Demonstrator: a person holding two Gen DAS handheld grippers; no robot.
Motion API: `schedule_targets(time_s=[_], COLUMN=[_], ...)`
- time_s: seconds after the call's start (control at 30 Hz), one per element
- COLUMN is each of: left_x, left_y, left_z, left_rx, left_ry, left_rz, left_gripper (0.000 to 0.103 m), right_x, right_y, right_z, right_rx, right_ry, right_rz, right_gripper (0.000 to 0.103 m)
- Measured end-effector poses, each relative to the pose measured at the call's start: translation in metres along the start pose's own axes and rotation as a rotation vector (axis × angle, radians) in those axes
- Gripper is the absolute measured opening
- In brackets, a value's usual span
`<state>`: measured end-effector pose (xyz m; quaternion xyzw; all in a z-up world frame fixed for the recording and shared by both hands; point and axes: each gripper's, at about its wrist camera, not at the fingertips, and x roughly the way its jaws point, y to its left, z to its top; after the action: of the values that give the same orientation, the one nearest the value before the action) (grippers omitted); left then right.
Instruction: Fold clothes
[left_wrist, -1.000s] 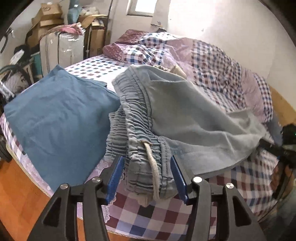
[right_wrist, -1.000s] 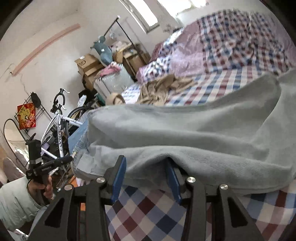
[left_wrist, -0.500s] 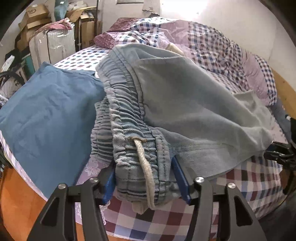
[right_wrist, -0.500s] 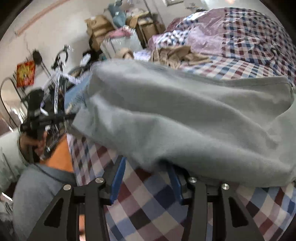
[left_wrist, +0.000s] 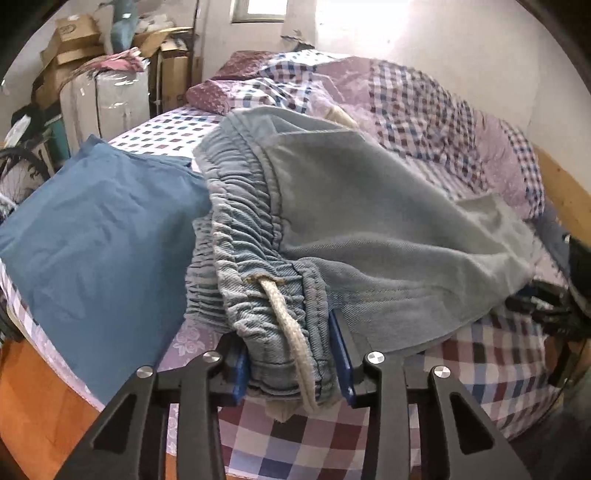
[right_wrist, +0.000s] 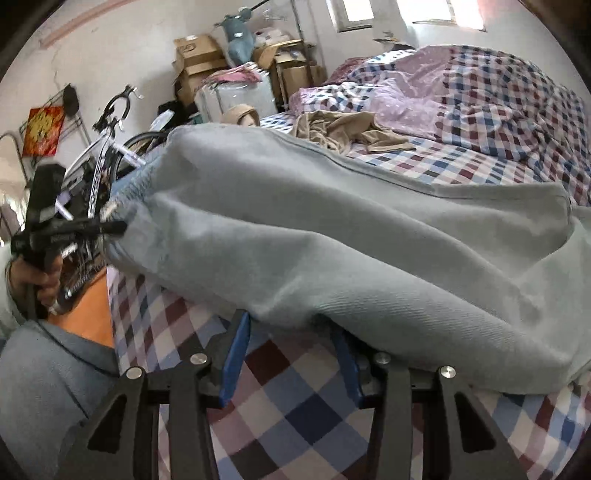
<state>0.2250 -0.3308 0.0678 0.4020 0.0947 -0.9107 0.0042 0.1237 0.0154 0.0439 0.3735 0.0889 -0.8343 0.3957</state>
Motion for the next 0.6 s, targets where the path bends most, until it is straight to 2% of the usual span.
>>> schedule_targets(time_s=[0.13,0.2,0.3,0.43,0.5,0.6], left_x=[-0.001,-0.001,-0.001,-0.001,-0.001,0.000], left_y=[0.004,0.003,0.004,0.003,0.003,0.004], left_z=[0.000,0.000,0.000,-0.001,-0.001,-0.002], left_rx=[-0.015,-0.015,-0.021,-0.021,-0.019,-0.029], left_ry=[-0.002,0.000,-0.003,0.002,0.005,0.009], left_rz=[-0.011,-0.007,-0.009,-0.011,-0.012,-0.017], left_gripper=[0.040,0.040,0.040,0.040,0.040,0.040], right_x=[-0.013,-0.017,-0.010,-0.003,-0.009,-0.014], right_y=[0.004,0.001,-0.005,-0.002,-0.011,-0.020], right_z=[0.002,0.001,-0.001,-0.005,-0.003,0.002], right_rx=[-0.103,-0.114,-0.090,-0.143,-0.106,0.003], right_ry=[-0.031,-0.043,-0.004,0.033,0.009,-0.032], right_rz=[-0.063,-0.060,-0.022,-0.079,-0.081,0.004], right_gripper=[0.048,0.048,0.050,0.050,0.050,0.051])
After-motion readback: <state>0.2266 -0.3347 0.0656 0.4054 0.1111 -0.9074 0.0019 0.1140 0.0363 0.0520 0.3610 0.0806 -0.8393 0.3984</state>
